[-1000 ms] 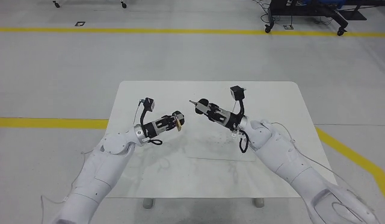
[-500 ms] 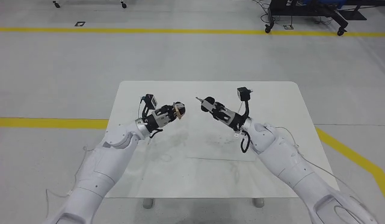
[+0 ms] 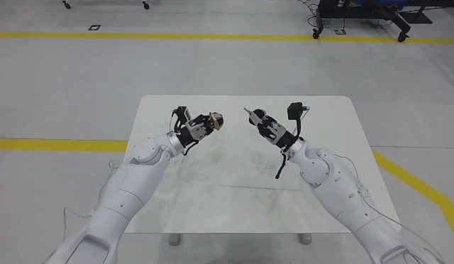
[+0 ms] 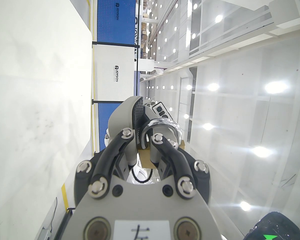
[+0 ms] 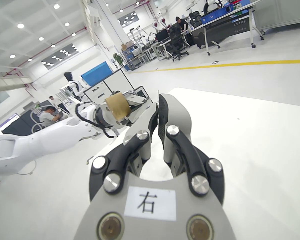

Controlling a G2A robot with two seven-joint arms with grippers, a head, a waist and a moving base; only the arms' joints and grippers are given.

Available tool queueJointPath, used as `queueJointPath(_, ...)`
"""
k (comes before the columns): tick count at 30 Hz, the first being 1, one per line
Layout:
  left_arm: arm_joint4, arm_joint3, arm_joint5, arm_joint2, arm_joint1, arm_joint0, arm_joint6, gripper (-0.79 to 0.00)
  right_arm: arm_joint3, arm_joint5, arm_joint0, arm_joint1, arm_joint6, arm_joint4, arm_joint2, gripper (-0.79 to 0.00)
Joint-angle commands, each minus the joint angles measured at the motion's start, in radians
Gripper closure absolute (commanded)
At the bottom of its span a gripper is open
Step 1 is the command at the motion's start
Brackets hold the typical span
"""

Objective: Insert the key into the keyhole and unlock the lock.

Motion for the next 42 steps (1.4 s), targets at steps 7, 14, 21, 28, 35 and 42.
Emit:
queueJointPath(7, 0.0, 0.0, 0.0, 0.0, 0.0, 0.0, 0.0, 0.0, 0.0, 0.002, 0.0, 0.0, 0.0, -0.002, 0.0, 0.0)
queueJointPath(14, 0.0, 0.0, 0.0, 0.0, 0.0, 0.0, 0.0, 0.0, 0.0, 0.002, 0.0, 0.0, 0.0, -0.002, 0.0, 0.0)
queueJointPath(21, 0.199, -0.058, -0.101, 0.002, 0.004, 0.043, 0.22, 0.0, -0.067, 0.094, -0.035, -0.004, 0.059, -0.03, -0.001, 0.0)
queueJointPath(28, 0.265, -0.113, -0.1, -0.012, 0.004, 0.077, 0.299, 0.0, -0.123, 0.231, -0.071, -0.014, 0.071, -0.078, -0.013, 0.0)
queueJointPath(35, 0.271, -0.126, -0.086, -0.021, 0.0, 0.087, 0.293, 0.0, -0.166, 0.298, -0.099, -0.024, 0.056, -0.123, -0.026, 0.0)
queueJointPath(42, 0.293, -0.135, -0.105, -0.028, -0.005, 0.097, 0.295, 0.0, -0.222, 0.391, -0.139, -0.038, -0.035, -0.244, -0.061, 0.0)
